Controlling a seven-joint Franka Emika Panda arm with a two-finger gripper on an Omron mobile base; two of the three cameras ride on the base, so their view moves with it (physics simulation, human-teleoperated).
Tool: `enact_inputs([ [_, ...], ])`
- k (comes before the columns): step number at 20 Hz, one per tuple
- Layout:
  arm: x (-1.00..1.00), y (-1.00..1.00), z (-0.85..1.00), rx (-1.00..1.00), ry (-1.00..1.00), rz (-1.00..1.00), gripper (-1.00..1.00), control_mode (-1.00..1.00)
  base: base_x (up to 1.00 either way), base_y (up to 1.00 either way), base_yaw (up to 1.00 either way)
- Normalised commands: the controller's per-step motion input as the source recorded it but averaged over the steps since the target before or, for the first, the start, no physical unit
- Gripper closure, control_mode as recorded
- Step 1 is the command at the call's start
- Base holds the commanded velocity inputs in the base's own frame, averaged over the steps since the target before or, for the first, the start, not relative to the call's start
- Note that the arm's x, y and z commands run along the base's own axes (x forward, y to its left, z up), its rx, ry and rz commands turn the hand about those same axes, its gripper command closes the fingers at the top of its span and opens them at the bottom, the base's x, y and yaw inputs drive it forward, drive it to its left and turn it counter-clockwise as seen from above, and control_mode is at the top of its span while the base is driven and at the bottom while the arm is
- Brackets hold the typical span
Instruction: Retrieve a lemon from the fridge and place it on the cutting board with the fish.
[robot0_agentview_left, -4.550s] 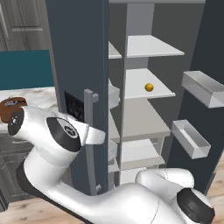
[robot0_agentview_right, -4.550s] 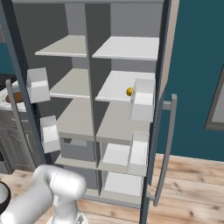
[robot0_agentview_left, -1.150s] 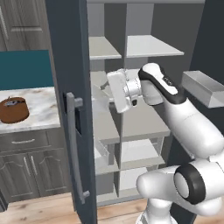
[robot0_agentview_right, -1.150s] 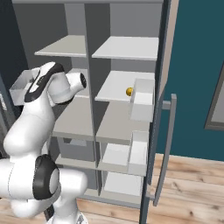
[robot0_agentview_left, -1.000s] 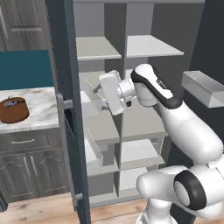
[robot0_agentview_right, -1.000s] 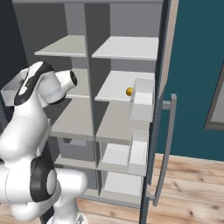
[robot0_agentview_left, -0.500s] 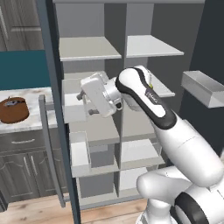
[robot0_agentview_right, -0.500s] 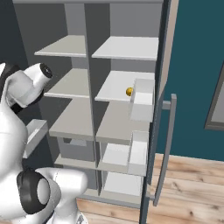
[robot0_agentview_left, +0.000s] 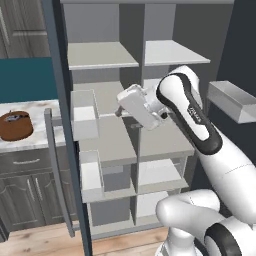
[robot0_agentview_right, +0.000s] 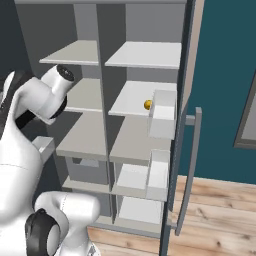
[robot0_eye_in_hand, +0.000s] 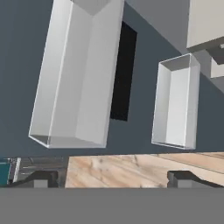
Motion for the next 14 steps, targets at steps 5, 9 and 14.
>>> enact_inputs([
  [5, -0.01, -1.00, -0.07, -0.59, 0.00, 0.00, -1.00, -1.00, 0.00, 0.00, 0.00],
  [9, 0.00, -1.00, -0.28, -0.67, 0.00, 0.00, -1.00, -1.00, 0.00, 0.00, 0.00],
  [14, -0.11, -0.77, -0.92, -0.63, 0.03, -0.06, -1.00, -1.00, 0.00, 0.00, 0.00],
])
